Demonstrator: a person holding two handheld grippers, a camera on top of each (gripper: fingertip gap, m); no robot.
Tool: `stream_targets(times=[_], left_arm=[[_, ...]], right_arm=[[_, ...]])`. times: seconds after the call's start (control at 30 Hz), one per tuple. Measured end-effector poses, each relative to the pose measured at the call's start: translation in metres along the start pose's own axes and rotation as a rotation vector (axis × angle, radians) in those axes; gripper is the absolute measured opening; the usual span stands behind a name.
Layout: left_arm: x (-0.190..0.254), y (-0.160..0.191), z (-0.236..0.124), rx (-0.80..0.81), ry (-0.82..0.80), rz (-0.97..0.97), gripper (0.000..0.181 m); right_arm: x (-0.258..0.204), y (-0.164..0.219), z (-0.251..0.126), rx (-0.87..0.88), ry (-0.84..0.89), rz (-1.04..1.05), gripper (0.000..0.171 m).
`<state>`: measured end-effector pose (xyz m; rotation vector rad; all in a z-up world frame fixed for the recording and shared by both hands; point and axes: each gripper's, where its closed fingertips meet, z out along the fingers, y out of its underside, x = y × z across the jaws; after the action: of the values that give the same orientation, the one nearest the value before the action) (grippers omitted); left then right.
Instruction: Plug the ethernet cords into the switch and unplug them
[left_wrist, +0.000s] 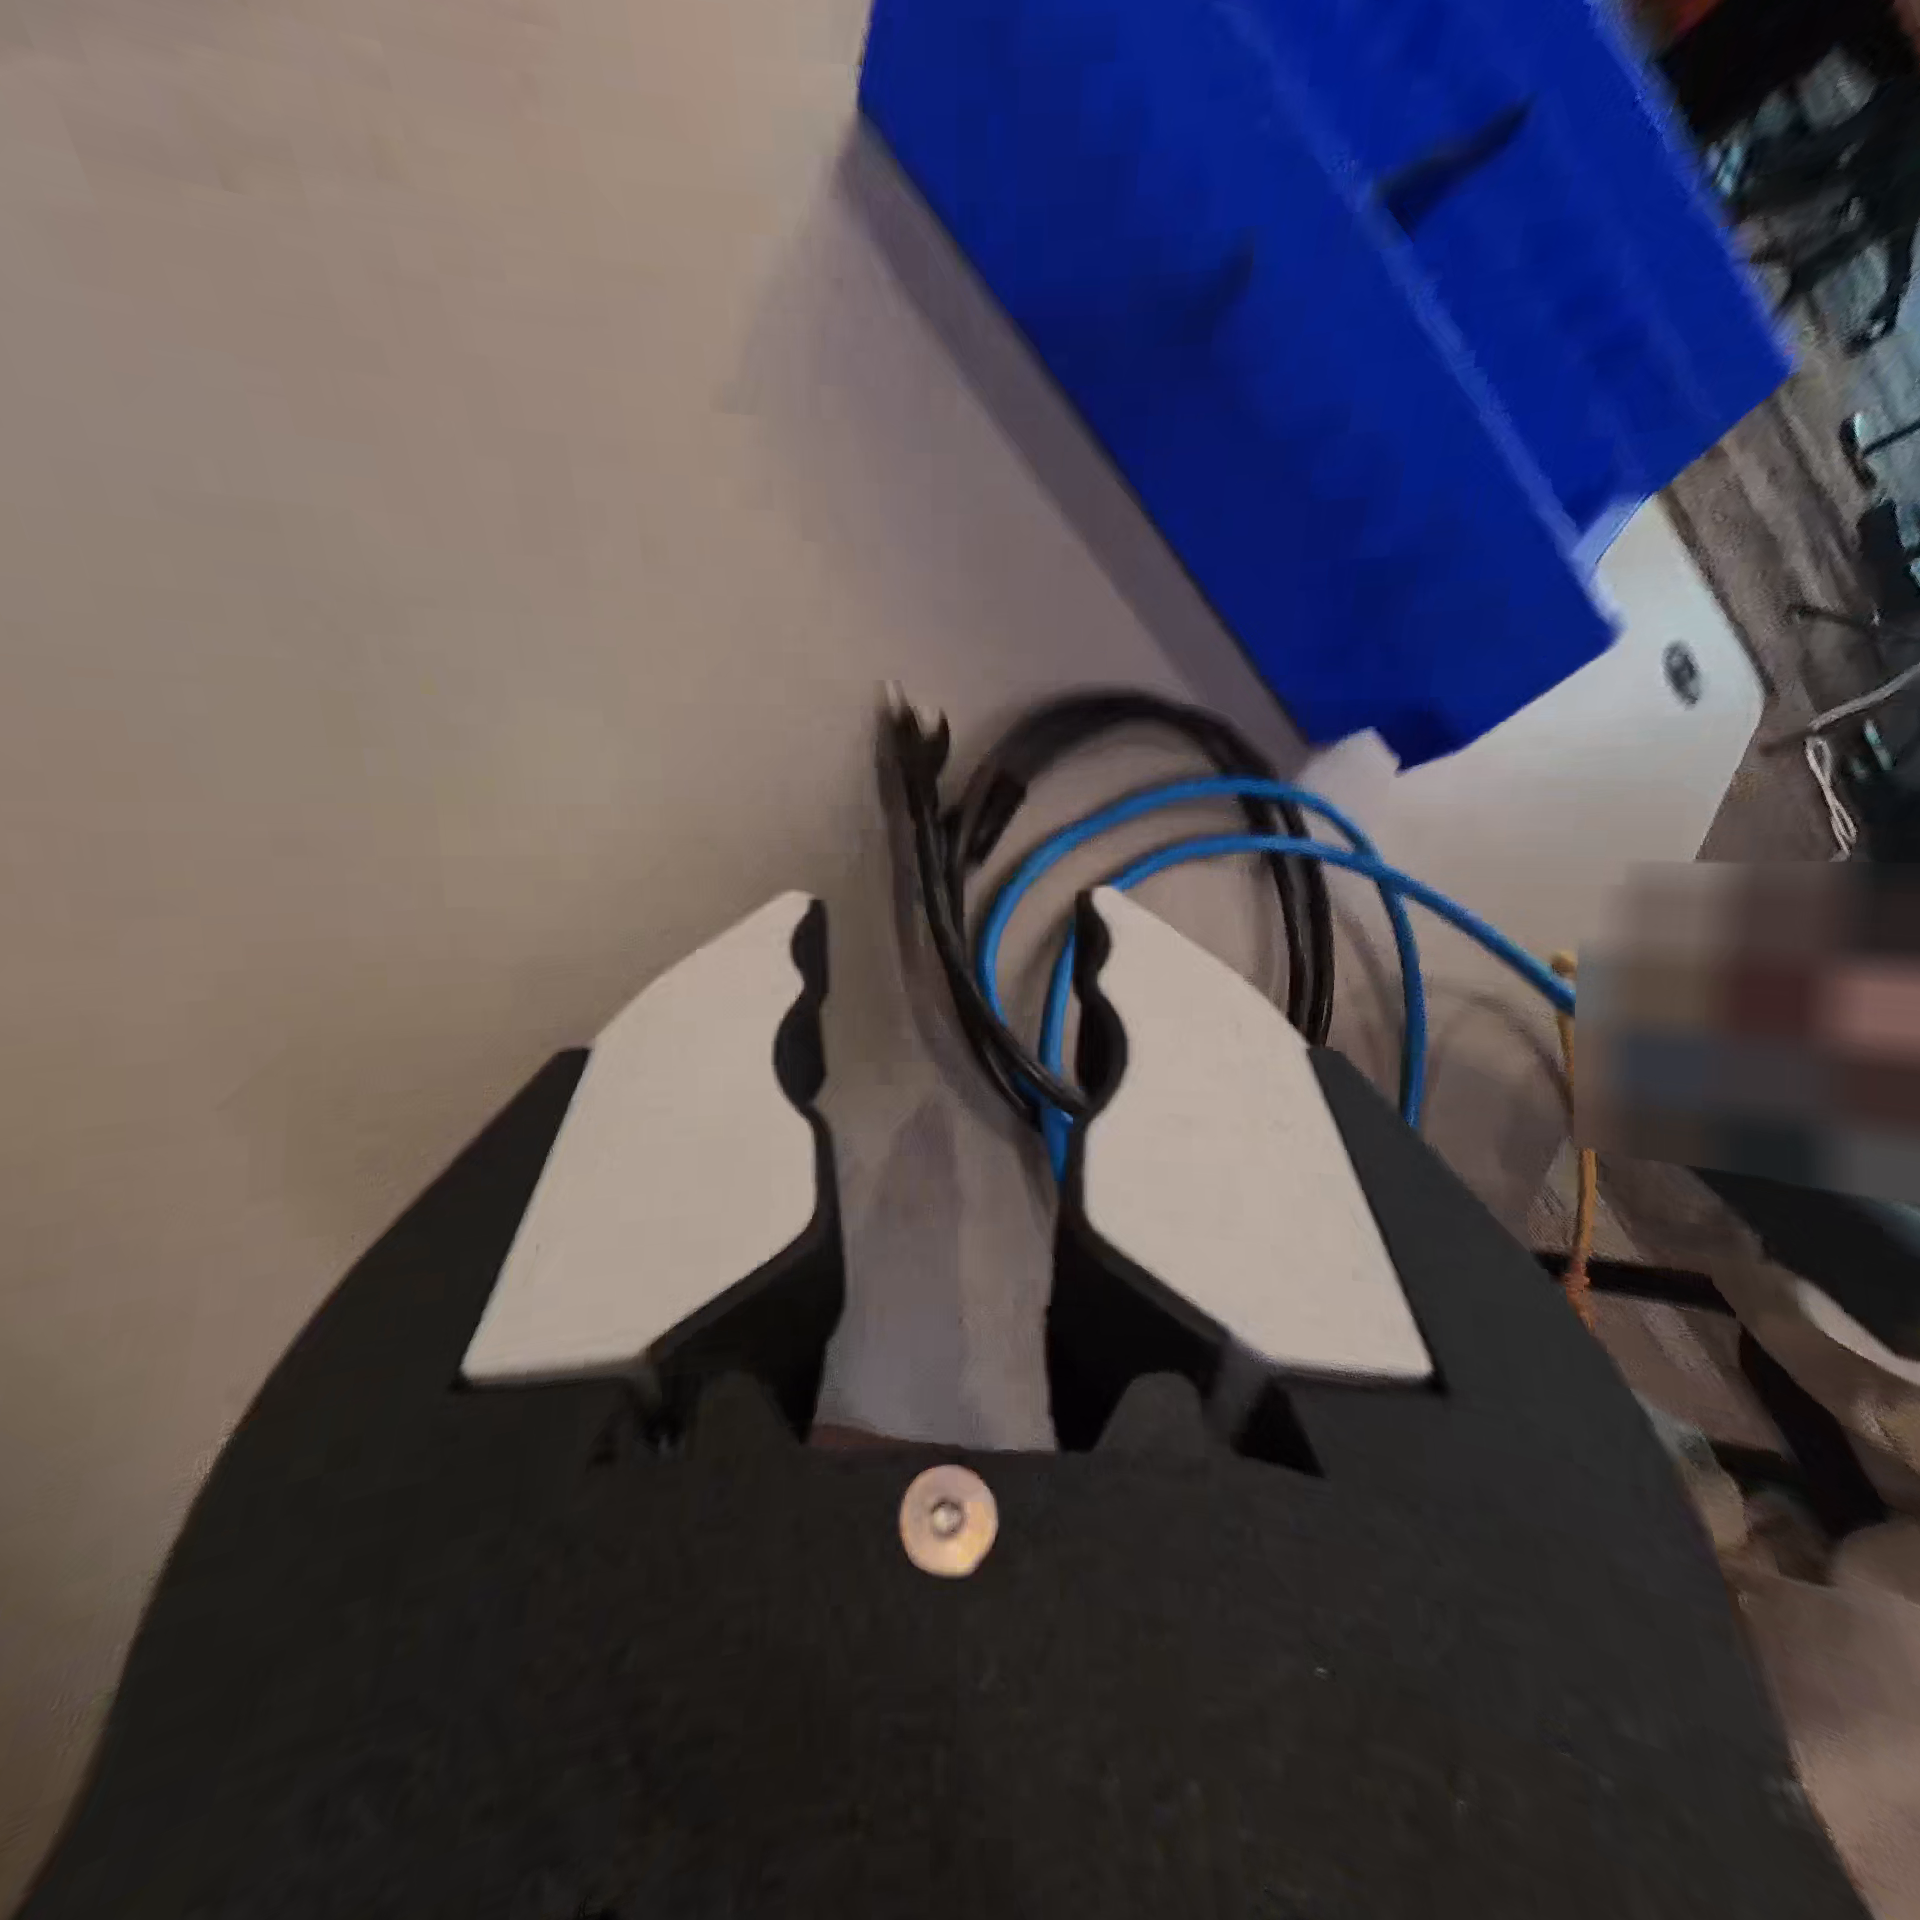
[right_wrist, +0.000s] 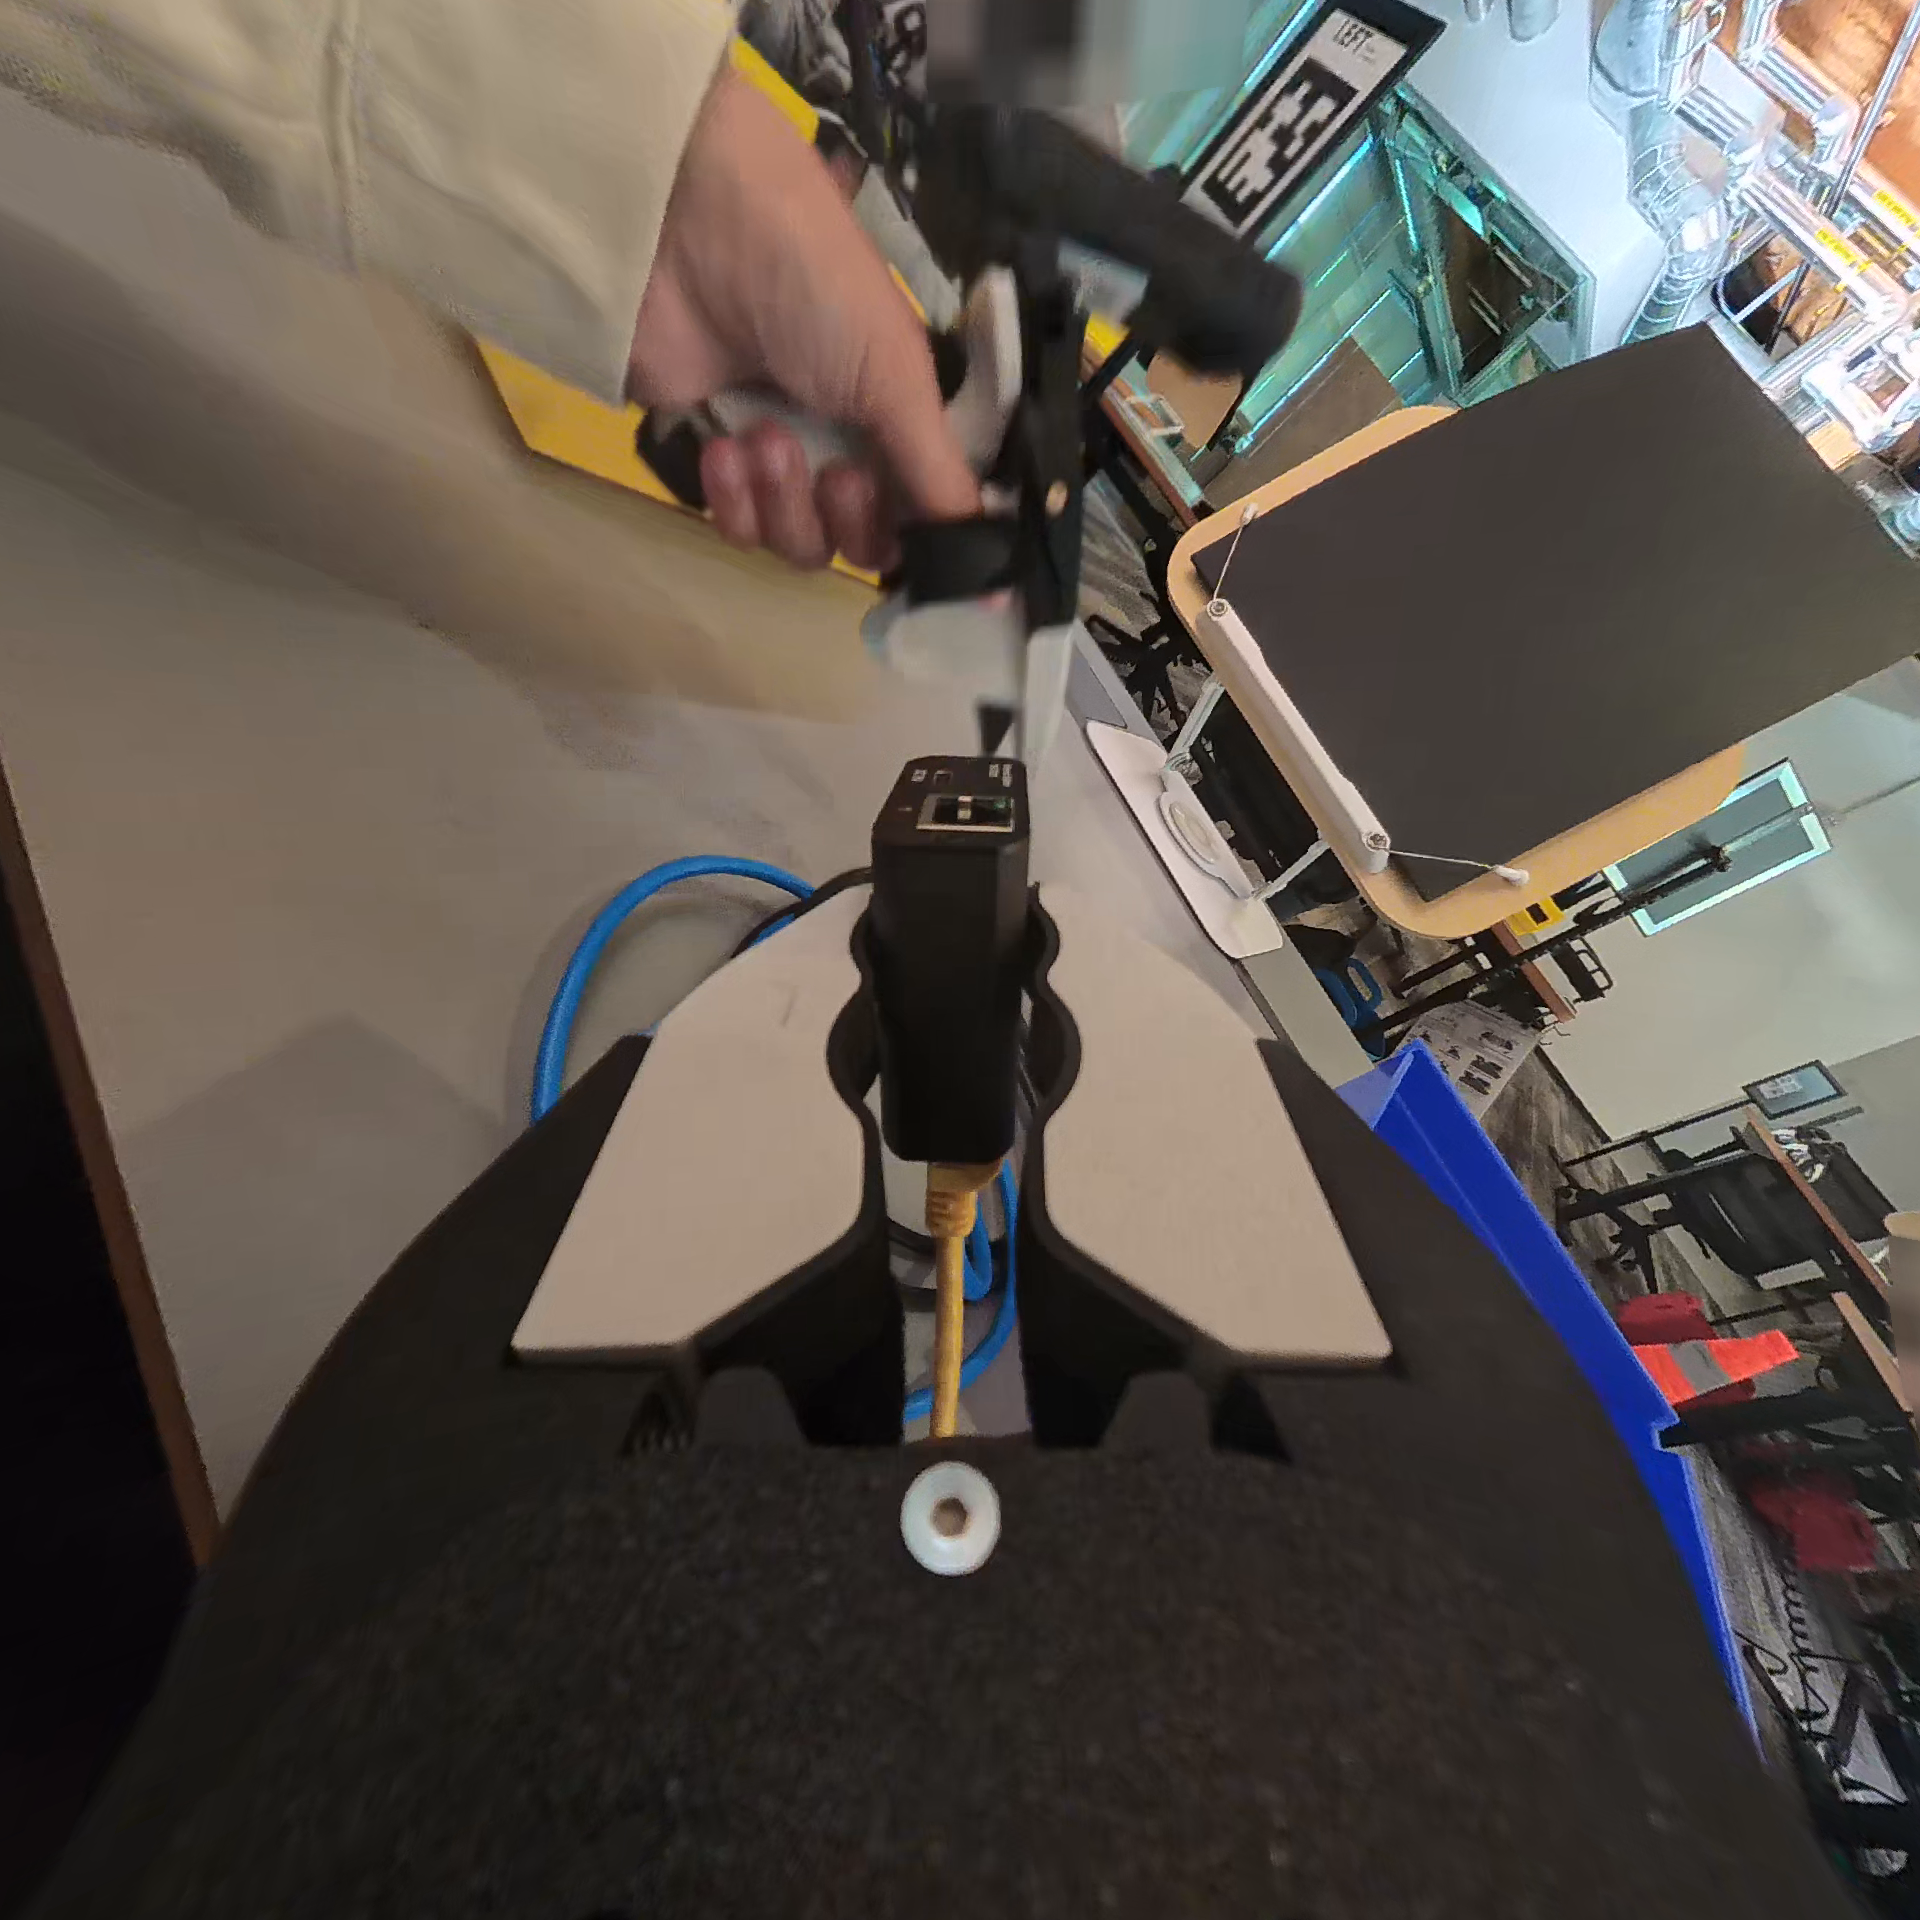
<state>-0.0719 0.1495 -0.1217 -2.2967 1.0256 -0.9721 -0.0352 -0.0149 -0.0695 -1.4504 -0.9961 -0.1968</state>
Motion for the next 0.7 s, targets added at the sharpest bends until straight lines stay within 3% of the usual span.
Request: stream_targets(times=[0.1,0.13,0.2,0.27,0.37,0.53,0.7], left_arm=[[0.01,0.03,0.041,-0.101,0.027,-0.021,0.054],[0.011,0.036,0.051,-0.124,0.016,-0.004,0.046],[0.004,0.041,0.062,-0.159,-0.066,0.071,0.007],[0.001,0.025,0.053,-0.116,-0.121,0.111,0.006],[0.004,-0.022,0.008,0.031,-0.155,0.168,0.005],[-0.005,-0.111,-0.112,0.277,-0.254,0.249,0.005],[-0.061,-0.171,-0.204,0.325,-0.493,0.293,0.005]], right_arm=[[-0.004,-0.001,0.0,-0.004,-0.011,-0.014,0.024],[-0.005,-0.001,0.001,-0.008,-0.015,-0.018,0.024],[-0.006,0.002,0.002,-0.024,-0.015,-0.031,0.024],[-0.007,0.01,0.003,-0.065,-0.019,-0.045,0.024],[-0.009,0.022,0.003,-0.097,-0.027,-0.053,0.024],[-0.006,0.025,0.002,-0.08,-0.035,-0.014,0.024],[0.002,0.012,-0.003,-0.02,-0.01,0.028,0.024]])
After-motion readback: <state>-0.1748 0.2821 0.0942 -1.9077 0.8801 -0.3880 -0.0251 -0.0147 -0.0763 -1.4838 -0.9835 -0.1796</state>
